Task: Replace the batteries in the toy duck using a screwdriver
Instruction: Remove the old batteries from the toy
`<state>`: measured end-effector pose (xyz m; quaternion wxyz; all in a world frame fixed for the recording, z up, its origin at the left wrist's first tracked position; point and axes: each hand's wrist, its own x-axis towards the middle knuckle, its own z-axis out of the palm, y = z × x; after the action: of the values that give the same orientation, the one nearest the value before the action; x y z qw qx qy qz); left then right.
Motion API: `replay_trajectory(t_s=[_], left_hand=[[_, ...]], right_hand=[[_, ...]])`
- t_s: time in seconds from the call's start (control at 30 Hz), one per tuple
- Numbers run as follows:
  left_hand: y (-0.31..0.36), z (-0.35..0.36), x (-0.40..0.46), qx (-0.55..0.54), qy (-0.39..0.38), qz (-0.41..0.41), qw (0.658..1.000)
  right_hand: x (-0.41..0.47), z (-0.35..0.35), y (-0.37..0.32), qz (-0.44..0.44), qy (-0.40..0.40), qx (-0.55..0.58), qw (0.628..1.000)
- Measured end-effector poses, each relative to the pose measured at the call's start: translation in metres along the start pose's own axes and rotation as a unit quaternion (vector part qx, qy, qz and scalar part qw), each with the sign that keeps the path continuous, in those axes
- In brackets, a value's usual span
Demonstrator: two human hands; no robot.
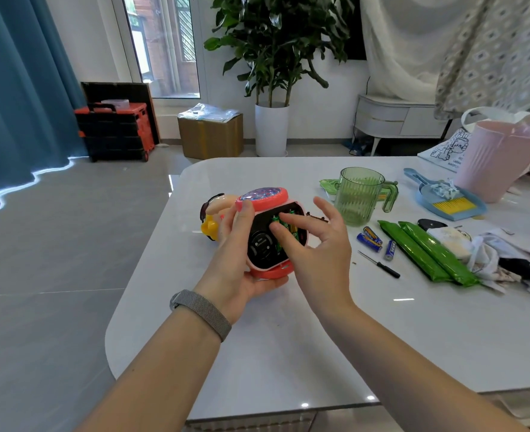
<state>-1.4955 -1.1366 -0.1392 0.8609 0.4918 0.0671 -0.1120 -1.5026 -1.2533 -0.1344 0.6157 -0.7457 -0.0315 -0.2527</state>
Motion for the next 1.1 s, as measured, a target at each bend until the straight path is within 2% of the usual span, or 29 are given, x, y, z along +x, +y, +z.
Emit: replay_trajectory(t_s=[0.13,0.27,0.57,0.7,0.87,1.1], left_hand=[[0.000,0.000,-0.003,0.015,0.000,0.014,1.000],[0.002,0.000,-0.005,0.023,0.009,0.021,0.999],[0.003,0.001,-0.010,0.037,0.020,0.024,0.999],[0.003,0.002,-0.010,0.022,0.014,0.018,1.000],[0.003,0.005,-0.012,0.033,0.028,0.019,0.999],[-0.001,0.006,-0.012,0.058,0.045,0.019,0.997]], right_hand=[[-0.005,0.003,0.002,-0.018,0.015,-0.032,0.999],[-0.004,0.003,0.001,-0.001,0.007,-0.036,0.999],[0.004,-0.001,0.015,-0.096,-0.035,-0.111,0.989],[0.001,0.004,0.011,0.019,-0.033,0.005,0.999],[0.005,0.011,0.010,0.129,-0.056,0.108,0.984],[0.005,0.005,0.011,0.190,-0.073,0.177,0.963]])
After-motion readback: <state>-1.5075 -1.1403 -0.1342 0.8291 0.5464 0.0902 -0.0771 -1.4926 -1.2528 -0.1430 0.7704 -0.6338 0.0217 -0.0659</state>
